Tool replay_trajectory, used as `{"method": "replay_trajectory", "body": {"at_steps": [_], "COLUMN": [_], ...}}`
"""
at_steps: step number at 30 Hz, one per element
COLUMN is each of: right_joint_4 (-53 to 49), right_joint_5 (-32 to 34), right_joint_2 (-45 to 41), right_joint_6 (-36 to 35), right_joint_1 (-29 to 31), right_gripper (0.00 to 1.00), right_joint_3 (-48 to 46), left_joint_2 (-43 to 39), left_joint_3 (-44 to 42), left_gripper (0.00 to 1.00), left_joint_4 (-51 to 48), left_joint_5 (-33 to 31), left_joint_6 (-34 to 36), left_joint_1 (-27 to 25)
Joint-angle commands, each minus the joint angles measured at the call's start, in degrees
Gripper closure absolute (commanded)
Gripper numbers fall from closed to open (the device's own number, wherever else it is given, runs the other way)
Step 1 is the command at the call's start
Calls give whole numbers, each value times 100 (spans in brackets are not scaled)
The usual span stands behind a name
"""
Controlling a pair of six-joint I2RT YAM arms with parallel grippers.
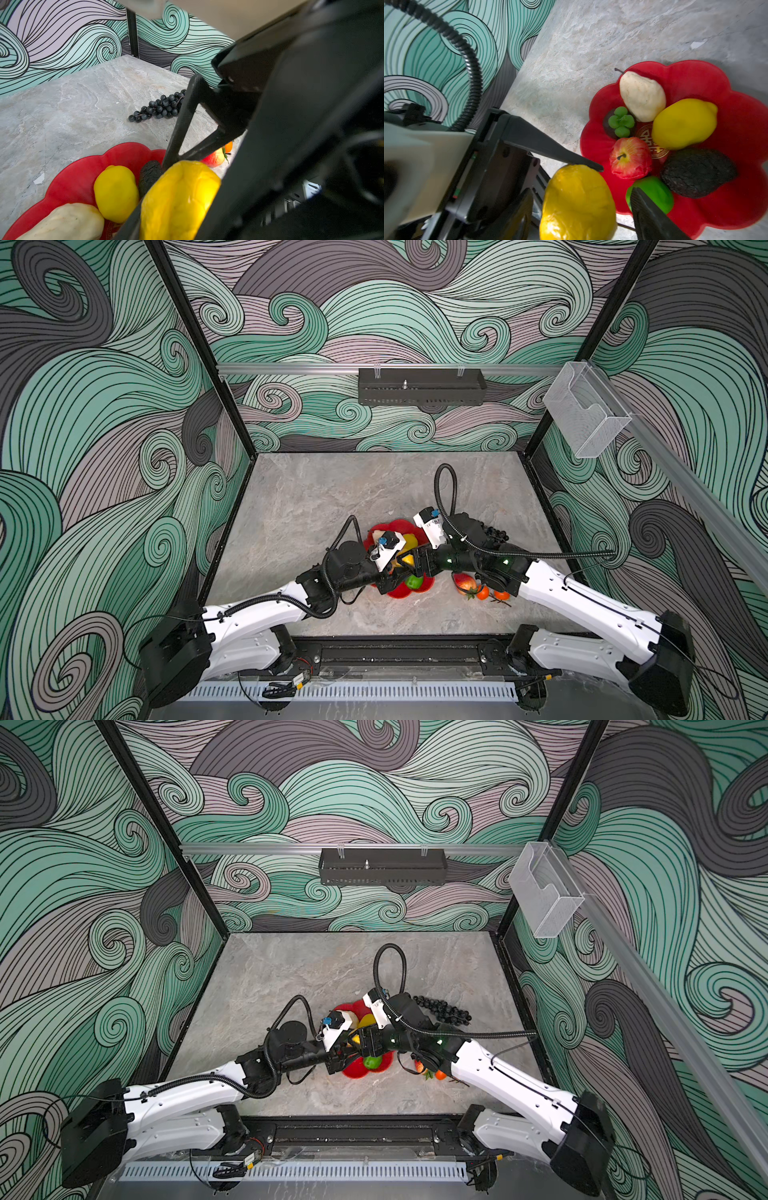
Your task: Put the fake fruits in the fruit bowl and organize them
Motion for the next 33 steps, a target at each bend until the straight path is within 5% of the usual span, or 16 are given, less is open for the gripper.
{"method": "replay_trajectory", "body": {"at_steps": [1, 6, 15, 22, 33], "right_joint_4": [-190, 702, 2735, 3822, 4484], "right_joint_5": [779, 1354, 873, 517, -155], "right_joint_2": [-347, -1052, -1088, -800, -338], "right_joint_6": [-162, -580, -1421, -1772, -2255], "right_joint_1": [23, -25, -25, -26, -23], "right_gripper": [18, 18, 22, 23, 41], "right_joint_3": [63, -609, -1912, -2385, -2402], "left_joint_2": [-92, -169, -501, -859, -862], "left_joint_3": [209, 335, 429, 406, 430], "left_gripper": [52, 52, 54, 54, 55], "left_joint_4": [181, -297, -1324, -1466, -1464], "left_joint_5": [-728, -1381, -1621, -1160, -529], "left_joint_6": [-643, -1781, -4432, -5209, -5655], "left_joint_1": [34, 156, 574, 575, 575]}}
